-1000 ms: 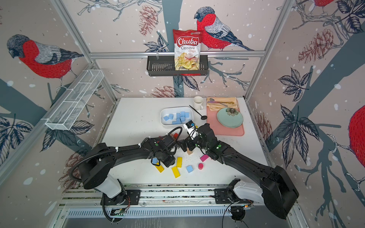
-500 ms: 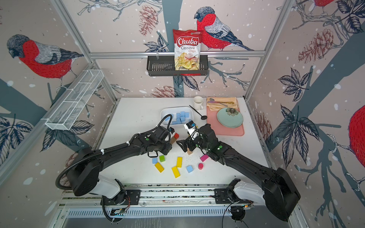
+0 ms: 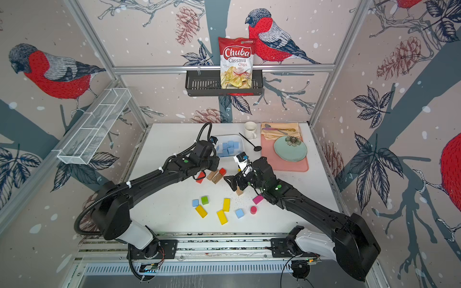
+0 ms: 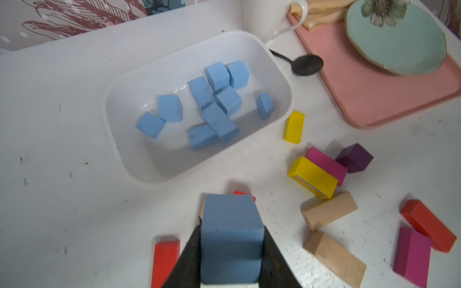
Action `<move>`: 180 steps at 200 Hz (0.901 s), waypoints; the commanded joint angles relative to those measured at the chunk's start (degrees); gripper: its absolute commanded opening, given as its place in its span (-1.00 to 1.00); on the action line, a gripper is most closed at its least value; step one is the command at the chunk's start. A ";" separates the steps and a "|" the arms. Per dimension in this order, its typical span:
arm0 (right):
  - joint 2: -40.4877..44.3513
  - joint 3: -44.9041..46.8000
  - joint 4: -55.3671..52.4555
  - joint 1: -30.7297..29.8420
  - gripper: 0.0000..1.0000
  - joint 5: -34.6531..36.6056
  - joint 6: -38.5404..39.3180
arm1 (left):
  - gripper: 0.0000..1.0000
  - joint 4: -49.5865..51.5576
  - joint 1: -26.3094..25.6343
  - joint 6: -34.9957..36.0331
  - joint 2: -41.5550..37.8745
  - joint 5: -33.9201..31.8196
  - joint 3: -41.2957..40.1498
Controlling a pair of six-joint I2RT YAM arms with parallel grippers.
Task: Pick out the blue building blocks
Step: Pick up the building block from the center of the board, then place the building block in the storage box.
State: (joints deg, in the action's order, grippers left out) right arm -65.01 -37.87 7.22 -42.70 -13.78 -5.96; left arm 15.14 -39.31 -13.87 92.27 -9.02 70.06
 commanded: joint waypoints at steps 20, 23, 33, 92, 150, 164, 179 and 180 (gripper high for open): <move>0.75 0.51 1.15 0.03 0.99 3.26 0.42 | -1.00 -2.63 2.14 -2.57 7.17 0.60 8.53; 0.70 0.51 1.06 0.07 0.99 3.50 0.44 | -1.00 -2.45 2.32 -2.64 7.79 0.65 9.03; 0.62 0.52 0.79 -0.02 0.99 4.03 0.50 | -1.00 -2.23 2.86 -2.98 9.60 1.17 10.73; 0.23 0.92 0.43 -0.01 0.99 3.38 0.55 | -1.00 -3.45 6.17 -5.86 18.36 5.54 16.54; -2.01 -0.18 -0.71 -0.19 0.99 1.29 1.21 | -1.00 -2.07 6.53 -6.21 24.72 6.71 20.72; -2.30 -0.43 -0.89 -0.36 0.99 1.27 1.34 | -1.00 -1.98 6.55 -6.28 25.45 6.67 20.95; -2.27 -0.45 -0.90 -0.48 0.99 1.47 1.39 | -1.00 -1.78 6.61 -6.41 26.19 6.86 21.09; -2.24 -0.45 -0.90 -0.51 0.99 1.43 1.39 | -1.00 -1.82 6.61 -6.42 26.24 6.84 21.17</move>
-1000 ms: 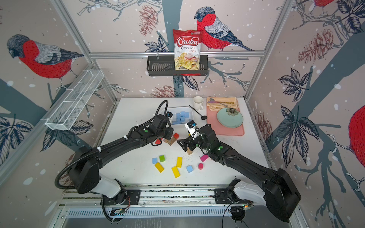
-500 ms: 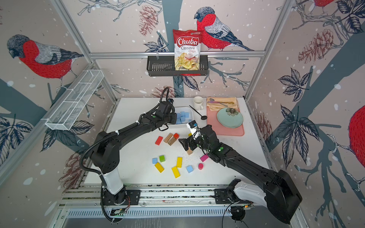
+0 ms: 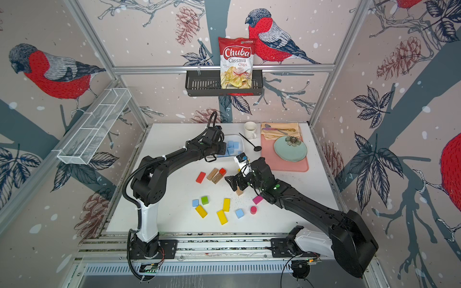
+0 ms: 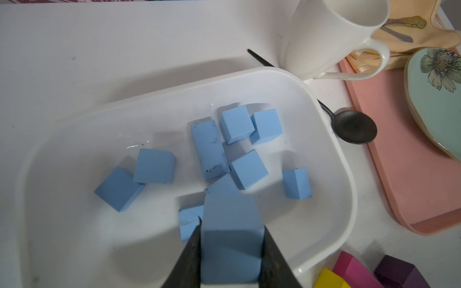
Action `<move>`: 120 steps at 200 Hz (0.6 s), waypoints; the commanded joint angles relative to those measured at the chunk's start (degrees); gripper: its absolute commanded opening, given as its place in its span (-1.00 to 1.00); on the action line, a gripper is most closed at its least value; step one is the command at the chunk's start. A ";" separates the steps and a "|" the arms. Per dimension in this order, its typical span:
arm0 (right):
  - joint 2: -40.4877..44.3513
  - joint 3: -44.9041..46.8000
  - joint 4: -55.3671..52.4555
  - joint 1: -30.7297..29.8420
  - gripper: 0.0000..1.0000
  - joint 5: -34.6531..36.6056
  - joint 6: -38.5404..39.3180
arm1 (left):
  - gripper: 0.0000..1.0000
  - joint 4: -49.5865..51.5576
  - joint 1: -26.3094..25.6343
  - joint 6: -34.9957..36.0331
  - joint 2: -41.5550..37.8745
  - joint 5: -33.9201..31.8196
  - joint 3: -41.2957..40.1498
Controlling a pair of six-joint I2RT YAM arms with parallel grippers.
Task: Pick out the blue building blocks
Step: Place the building block in the storage box.
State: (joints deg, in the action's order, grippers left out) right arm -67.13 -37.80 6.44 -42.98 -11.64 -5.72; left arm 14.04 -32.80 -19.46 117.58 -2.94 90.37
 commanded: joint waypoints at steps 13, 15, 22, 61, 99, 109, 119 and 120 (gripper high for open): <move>0.07 -0.51 0.07 -0.23 0.99 -0.41 1.17 | -0.96 -0.54 0.19 -0.91 1.61 1.13 1.11; 0.07 -0.52 0.02 -0.19 0.99 -0.34 1.15 | -0.95 -0.54 0.19 -0.99 1.71 1.10 1.12; 0.16 -0.52 0.20 -0.28 0.99 -0.16 1.11 | -0.92 -0.43 0.27 -1.05 1.99 1.26 1.30; 0.31 -0.52 0.24 -0.28 0.99 0.51 1.02 | -0.75 0.32 0.36 -1.16 3.66 2.38 2.31; 0.16 -0.32 0.24 -0.28 0.99 0.96 0.79 | -0.53 0.63 0.36 -1.36 4.58 2.98 2.53; 0.13 -0.34 0.16 -0.27 0.99 1.13 0.89 | -0.47 0.61 0.36 -1.33 4.68 3.19 2.53; 0.11 -0.39 0.16 -0.28 0.99 1.31 0.90 | -0.40 0.57 0.36 -1.41 4.75 3.40 2.45; 0.13 -0.41 0.16 -0.27 0.99 1.29 0.89 | -0.40 0.56 0.36 -1.39 4.72 3.44 2.45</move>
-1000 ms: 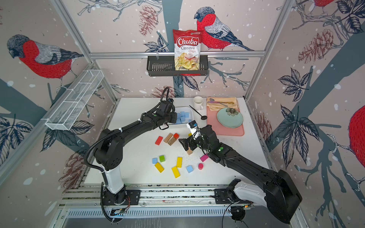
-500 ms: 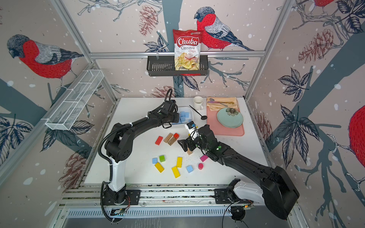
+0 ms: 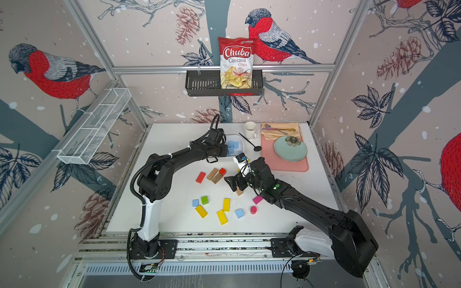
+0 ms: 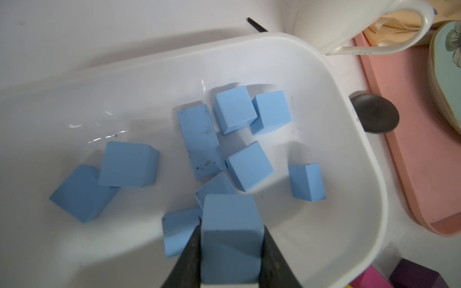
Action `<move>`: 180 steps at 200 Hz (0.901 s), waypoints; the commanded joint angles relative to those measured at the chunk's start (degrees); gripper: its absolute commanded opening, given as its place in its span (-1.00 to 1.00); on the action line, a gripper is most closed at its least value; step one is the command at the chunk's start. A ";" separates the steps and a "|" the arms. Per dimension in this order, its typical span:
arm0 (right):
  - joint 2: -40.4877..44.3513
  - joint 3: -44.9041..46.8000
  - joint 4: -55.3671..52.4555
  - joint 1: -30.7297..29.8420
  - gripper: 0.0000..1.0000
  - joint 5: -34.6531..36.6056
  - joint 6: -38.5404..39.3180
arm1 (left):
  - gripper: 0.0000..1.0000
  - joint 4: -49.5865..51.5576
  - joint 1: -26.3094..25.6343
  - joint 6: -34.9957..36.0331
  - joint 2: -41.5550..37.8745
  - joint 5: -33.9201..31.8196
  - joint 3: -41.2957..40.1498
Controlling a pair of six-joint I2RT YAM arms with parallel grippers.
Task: Pick out the blue building blocks
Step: Place the building block in the storage box.
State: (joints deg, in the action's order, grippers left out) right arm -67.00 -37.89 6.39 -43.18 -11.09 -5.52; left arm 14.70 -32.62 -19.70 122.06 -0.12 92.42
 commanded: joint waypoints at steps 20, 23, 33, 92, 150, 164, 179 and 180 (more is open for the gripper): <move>-0.19 -0.26 0.22 -0.13 0.99 0.85 0.63 | -0.25 -0.09 0.27 -1.18 0.07 0.74 0.35; -0.23 -0.26 0.20 -0.08 0.99 0.91 0.65 | -0.22 -0.08 0.28 -1.14 0.06 0.74 0.26; -0.21 -0.26 0.20 -0.10 0.99 0.93 0.60 | -0.14 -0.24 0.28 -1.11 -0.13 0.91 0.09; -0.46 -0.17 -0.06 -0.14 0.99 1.64 0.42 | 0.42 -1.71 0.89 -1.09 -1.34 5.12 -0.63; 0.03 -0.08 0.00 -0.10 0.99 3.33 0.26 | 0.71 -6.49 1.16 0.03 -12.18 4.40 -9.92; 0.03 0.05 0.33 -0.12 0.99 3.91 0.21 | 0.76 -7.28 1.16 0.45 -15.30 3.50 -12.89; -0.01 0.01 0.63 -0.15 0.99 4.82 0.07 | 0.78 -7.83 1.16 0.73 -18.55 2.23 -16.24; -0.04 0.01 0.64 -0.11 0.99 4.88 0.07 | 0.78 -7.88 1.16 0.73 -18.76 2.14 -16.45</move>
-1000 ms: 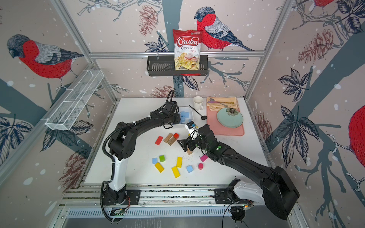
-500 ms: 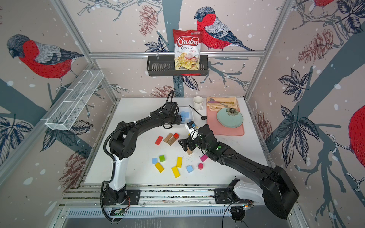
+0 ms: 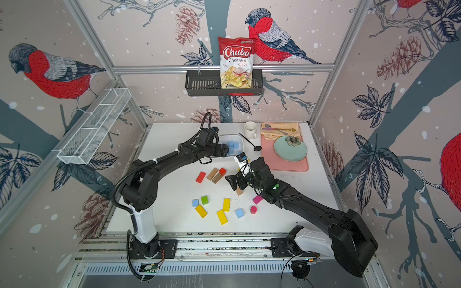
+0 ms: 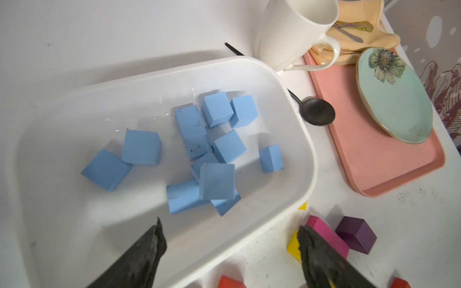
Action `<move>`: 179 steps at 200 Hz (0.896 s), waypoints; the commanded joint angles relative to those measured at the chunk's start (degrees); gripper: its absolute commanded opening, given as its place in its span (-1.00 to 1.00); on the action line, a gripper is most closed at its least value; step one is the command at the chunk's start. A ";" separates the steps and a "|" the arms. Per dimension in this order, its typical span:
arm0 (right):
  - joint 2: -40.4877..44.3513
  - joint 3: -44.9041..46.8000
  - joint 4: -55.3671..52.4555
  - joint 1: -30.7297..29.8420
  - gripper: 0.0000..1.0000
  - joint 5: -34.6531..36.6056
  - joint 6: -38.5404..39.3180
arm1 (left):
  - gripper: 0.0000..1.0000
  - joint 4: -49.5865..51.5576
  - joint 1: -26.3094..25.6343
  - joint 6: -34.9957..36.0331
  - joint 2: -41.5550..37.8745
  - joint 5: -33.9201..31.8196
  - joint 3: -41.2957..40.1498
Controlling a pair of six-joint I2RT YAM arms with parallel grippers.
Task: Pick out the blue building blocks
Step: Place the building block in the storage box, then pick up the building block from the center of the board.
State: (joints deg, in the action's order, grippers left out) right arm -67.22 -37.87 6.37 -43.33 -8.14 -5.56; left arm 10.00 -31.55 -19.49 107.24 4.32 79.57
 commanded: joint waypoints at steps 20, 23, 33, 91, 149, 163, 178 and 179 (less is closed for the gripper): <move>0.16 -0.01 1.01 0.09 0.99 2.55 0.05 | 0.82 -3.73 0.09 0.53 -8.15 -4.17 -8.30; 0.14 -0.08 1.01 0.05 0.99 2.60 0.11 | 0.83 -3.83 0.13 0.55 -8.80 -4.34 -9.02; 0.02 -0.06 1.10 0.16 0.99 2.77 -0.06 | 0.86 -3.50 0.09 0.36 -10.71 -5.23 -11.24; -0.65 -0.09 1.36 0.22 0.99 2.08 -0.23 | 0.92 2.01 0.09 -3.92 -22.54 -6.94 -24.58; -2.95 -1.02 2.04 -0.19 0.99 -0.17 -0.08 | 0.92 8.61 0.01 -12.12 -34.69 -10.10 -36.24; -3.48 -1.31 2.24 -0.37 0.99 -0.40 0.07 | 0.88 9.58 0.05 -14.11 -36.69 -10.36 -38.40; -4.03 -1.67 2.26 -0.52 0.99 -0.65 0.12 | 0.85 10.53 0.00 -15.98 -38.10 -10.19 -40.42; -4.04 -1.72 2.25 -0.48 0.99 -0.65 0.12 | 0.85 10.59 0.00 -16.13 -38.13 -10.20 -40.53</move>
State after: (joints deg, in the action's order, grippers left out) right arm -70.59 -38.72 7.11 -43.62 -7.70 -5.96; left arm 17.50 -31.55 -30.37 70.83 -4.58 41.28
